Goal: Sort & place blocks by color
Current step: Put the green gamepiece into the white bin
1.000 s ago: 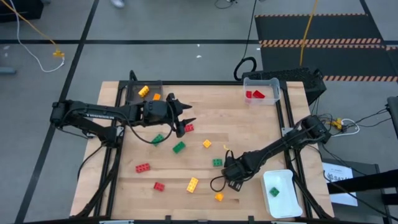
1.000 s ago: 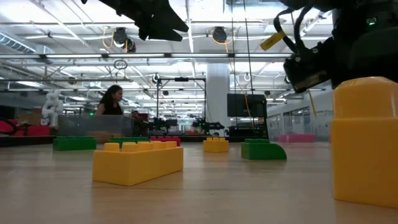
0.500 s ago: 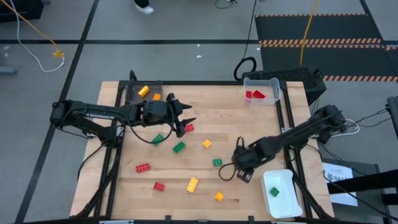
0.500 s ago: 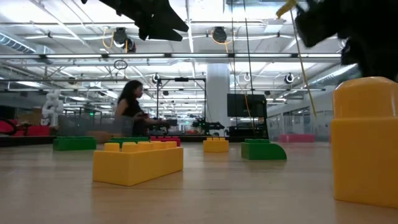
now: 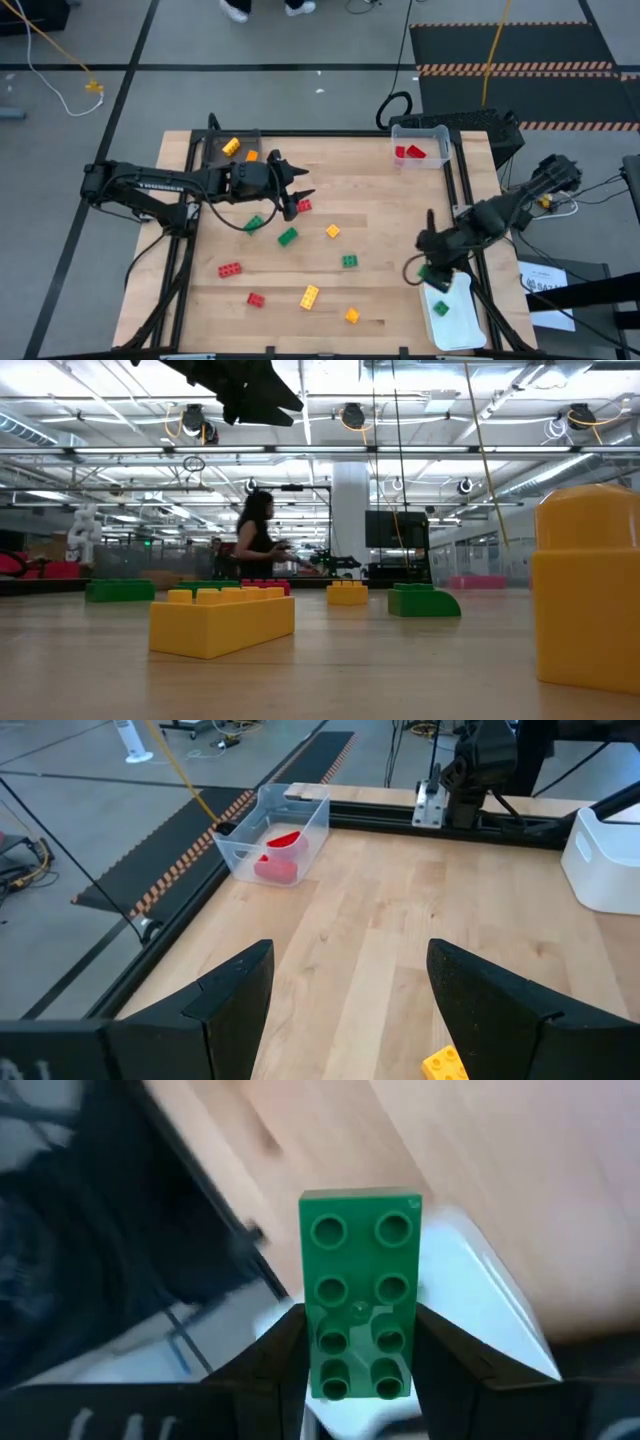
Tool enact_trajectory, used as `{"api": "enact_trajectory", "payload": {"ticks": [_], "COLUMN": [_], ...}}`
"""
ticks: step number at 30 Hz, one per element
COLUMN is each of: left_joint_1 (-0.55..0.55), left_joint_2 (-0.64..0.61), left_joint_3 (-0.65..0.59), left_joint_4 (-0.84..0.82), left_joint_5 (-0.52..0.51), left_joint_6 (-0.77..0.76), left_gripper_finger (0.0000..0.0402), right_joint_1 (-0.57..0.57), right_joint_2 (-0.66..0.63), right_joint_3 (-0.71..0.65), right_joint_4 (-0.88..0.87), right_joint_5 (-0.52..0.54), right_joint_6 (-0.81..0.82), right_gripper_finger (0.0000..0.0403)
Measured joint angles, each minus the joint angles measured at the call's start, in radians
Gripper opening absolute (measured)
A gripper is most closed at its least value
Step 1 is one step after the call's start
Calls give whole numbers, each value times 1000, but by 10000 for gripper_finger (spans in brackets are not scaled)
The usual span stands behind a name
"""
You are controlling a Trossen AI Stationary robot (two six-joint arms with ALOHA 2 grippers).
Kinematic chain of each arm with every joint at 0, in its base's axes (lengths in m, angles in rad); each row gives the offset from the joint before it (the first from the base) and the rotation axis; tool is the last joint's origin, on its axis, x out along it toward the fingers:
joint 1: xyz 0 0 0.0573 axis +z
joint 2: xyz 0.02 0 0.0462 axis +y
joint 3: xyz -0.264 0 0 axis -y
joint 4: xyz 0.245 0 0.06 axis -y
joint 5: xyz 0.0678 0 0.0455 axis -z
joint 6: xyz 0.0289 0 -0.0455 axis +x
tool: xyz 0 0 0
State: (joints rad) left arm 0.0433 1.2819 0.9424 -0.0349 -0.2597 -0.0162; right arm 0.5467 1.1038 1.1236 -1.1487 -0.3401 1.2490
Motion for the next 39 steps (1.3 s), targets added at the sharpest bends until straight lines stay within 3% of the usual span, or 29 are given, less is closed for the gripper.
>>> {"api": "enact_trajectory", "payload": {"ticks": [3,6,14,23,33,39], "left_joint_1": [0,0,0,0,0,0], "left_joint_2": [0,0,0,0,0,0], "left_joint_3": [0,0,0,0,0,0], "left_joint_4": [0,-8,-19,-19,-19,-18], "left_joint_5": [0,0,0,0,0,0], "left_joint_6": [0,-6,-12,-15,-15,-15], "left_gripper_finger": [266,266,266,266,266,266], "right_joint_1": [48,96,194,268,274,274], "right_joint_2": [-4,-5,4,19,19,18], "right_joint_3": [-1,-38,-209,-331,-343,-343], "right_joint_4": [-122,-132,203,248,251,259], "right_joint_5": [-5,-5,-37,-132,-126,-101], "right_joint_6": [89,156,316,419,440,427], "right_gripper_finger": [122,123,123,126,218,243]}}
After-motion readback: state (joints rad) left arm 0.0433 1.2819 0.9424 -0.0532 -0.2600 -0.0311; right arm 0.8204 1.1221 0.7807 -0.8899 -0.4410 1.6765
